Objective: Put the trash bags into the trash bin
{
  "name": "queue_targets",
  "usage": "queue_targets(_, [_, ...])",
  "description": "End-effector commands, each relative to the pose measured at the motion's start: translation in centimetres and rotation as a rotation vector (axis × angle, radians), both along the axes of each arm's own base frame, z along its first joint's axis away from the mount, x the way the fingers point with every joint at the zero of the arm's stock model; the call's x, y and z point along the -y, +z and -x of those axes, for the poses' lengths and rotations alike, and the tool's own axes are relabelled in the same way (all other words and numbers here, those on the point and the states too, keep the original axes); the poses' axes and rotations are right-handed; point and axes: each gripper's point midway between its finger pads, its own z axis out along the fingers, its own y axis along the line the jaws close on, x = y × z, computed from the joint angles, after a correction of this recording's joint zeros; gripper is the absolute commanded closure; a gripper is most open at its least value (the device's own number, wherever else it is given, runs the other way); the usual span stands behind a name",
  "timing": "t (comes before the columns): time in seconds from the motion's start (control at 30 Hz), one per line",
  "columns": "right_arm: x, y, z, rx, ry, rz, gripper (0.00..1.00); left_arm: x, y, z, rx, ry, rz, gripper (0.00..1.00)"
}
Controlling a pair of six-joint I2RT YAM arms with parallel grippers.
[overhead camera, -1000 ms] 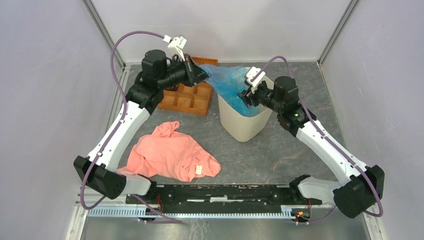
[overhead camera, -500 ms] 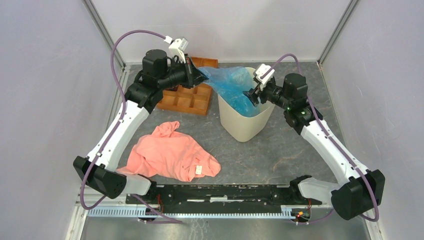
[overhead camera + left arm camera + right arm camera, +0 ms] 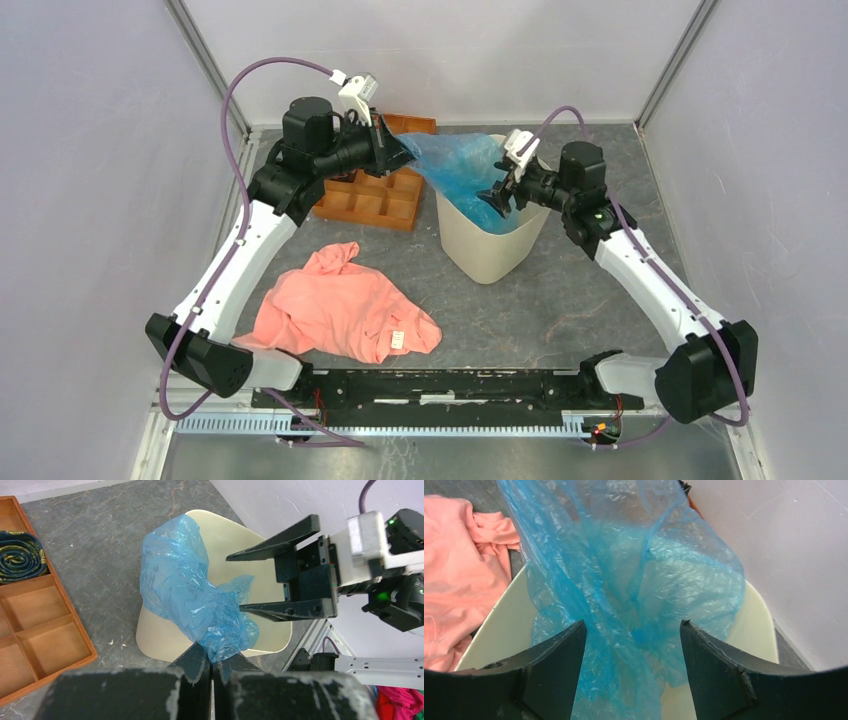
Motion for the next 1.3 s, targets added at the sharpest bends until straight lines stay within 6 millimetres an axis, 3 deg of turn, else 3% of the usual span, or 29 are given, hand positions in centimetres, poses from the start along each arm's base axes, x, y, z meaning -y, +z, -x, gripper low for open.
queue_targets(0.0, [1.1,4.4,1.1,0.077,0.023,-0.096,0.23,-0.4,2.1,0.5,0.107,-0.026,-0.02,0.98])
queue_targets(0.13, [2.5,5.7,2.3,0.106,0.002,-0.152,0.16,-0.2,1.1,-0.1,0.094,-0.026,-0.028,0.98])
queue_targets(0.33, [3.6,3.4,0.4,0.064,-0.06,-0.057,0.17,0.3,1.4,0.2,0.104,-0.059,-0.008,0.98])
queue_targets(0.5, [2.8,6.3,1.7,0.102,0.008,-0.18,0.15,-0.4,1.4,0.1,0.118,-0.018,-0.031,0.98])
queue_targets(0.67, [4.2,3.3,0.3,0.073,-0.054,-0.027,0.16,-0.3,1.6,0.3,0.12,-0.029,-0.02,0.98])
queue_targets(0.83, [2.3,2.5,0.5,0.083,0.054,-0.04,0.16,0.1,2.1,0.6,0.122,-0.054,-0.001,0.98])
queue_targets(1.0, [-1.2,4.5,0.6,0.097,0.171,-0.122,0.18,0.9,2.2,1.3,0.111,-0.115,0.034,0.98])
queue_targets(1.1, [-3.9,5.8,1.4,0.087,0.222,-0.176,0.27,1.6,2.1,1.6,0.08,-0.147,0.079,0.98])
queue_targets(1.17, [-4.3,7.1,1.8,0.087,0.201,-0.258,0.36,2.4,2.6,1.9,0.071,-0.188,0.13,0.98])
queue_targets(1.23, [-3.2,8.7,1.8,0.072,0.101,-0.345,0.63,3.4,2.8,2.1,0.053,-0.219,0.17,0.98])
queue_targets(1.27, [-2.0,9.6,1.5,0.046,0.006,-0.387,0.85,3.9,2.9,2.2,0.047,-0.229,0.178,0.98])
